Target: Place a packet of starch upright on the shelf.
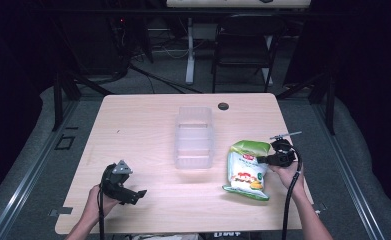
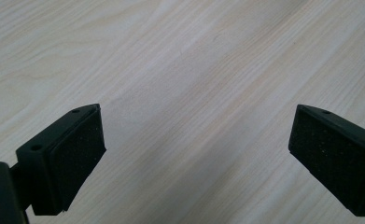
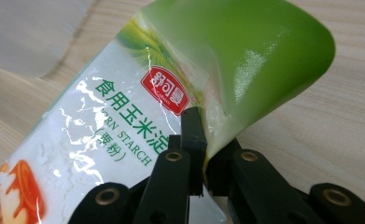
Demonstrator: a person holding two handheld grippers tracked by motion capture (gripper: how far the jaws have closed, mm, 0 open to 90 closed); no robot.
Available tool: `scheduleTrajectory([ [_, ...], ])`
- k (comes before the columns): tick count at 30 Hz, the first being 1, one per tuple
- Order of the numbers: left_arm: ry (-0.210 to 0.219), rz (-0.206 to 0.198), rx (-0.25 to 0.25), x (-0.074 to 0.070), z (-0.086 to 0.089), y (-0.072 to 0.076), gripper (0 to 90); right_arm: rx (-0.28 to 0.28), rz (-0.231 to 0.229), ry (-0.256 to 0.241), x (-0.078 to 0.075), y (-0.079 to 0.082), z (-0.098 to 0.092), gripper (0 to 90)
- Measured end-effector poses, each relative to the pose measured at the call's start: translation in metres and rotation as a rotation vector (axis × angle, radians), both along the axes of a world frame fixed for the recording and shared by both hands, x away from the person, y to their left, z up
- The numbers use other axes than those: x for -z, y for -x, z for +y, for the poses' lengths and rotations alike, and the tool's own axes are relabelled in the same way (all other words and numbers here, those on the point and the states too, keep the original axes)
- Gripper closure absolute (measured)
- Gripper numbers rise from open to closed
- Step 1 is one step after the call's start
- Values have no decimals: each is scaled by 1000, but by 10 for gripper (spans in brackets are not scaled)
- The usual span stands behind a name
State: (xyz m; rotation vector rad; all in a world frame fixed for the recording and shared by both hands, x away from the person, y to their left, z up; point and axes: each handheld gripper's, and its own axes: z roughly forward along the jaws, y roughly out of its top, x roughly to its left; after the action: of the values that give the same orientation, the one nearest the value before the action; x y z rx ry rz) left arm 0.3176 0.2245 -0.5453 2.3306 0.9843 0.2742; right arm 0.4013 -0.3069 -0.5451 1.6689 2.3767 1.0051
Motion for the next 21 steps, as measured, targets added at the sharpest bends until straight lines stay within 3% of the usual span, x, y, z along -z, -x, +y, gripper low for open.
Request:
scheduleTrajectory([
  [21, 2, 4, -2, 0, 0, 0, 32, 1, -81, -24, -29, 13, -2, 892],
])
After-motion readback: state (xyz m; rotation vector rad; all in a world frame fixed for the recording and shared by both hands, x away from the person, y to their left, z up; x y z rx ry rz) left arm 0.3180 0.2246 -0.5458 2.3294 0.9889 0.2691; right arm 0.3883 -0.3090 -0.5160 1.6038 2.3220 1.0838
